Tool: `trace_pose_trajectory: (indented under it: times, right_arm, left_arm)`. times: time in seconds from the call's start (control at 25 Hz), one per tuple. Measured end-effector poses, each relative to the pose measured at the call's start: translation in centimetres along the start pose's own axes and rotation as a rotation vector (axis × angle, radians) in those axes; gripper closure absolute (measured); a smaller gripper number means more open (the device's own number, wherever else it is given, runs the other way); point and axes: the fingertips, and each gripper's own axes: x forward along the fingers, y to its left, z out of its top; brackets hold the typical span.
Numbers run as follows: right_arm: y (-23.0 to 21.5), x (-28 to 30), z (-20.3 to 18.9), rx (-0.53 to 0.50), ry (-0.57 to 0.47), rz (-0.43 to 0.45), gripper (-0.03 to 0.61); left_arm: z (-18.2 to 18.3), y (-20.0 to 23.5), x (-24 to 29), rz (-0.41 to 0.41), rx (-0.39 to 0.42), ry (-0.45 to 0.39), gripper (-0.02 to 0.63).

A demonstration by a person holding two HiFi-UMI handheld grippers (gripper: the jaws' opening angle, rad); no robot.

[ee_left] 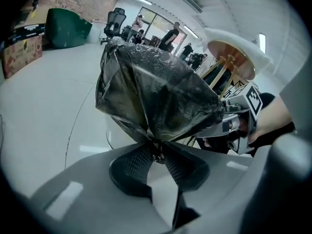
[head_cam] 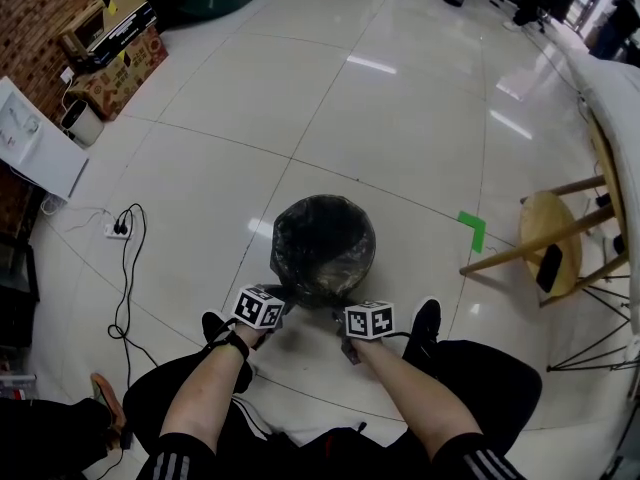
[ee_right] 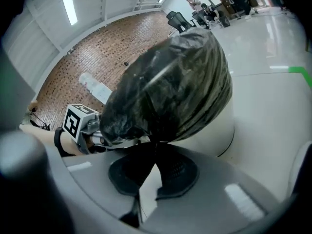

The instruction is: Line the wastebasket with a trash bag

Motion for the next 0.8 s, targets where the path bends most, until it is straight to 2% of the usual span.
trace_pose_trajectory:
  times: [0.24,0.32,0.4,0.64,0.8]
  right_arm:
    - [-2.2,1.5,-0.9,-0.035,0.038,-0.022,0.557]
    - [-2.1,1.4,-1.3,-0.054,0.056,-0.005,0.484]
    - [-1.7,0.9,-1.6,-0.093,0.08,0.018,0.443]
    - [-0.2,-3.5,-2.2,-0.228,0.218,0.042,0.416]
    - [1.0,-7.9,-0.3,-0.299,0.259,0.016,0.4]
  left_arm:
    - [-1.5,0.8,2.1,0.027,0.005,0.043,0.543]
    - [-1.7,1.2,2.3,0.036,0.008,0.053,0.543]
    - [-1.6,1.5,2.3,0.039,-0.002,0.048,0.541]
    - [-1.4,1.4,1.6,0.028,-0.019,0.03,0.5]
    - [-2.0,1.2,0.9,0.027,-0.024,0.046,0.451]
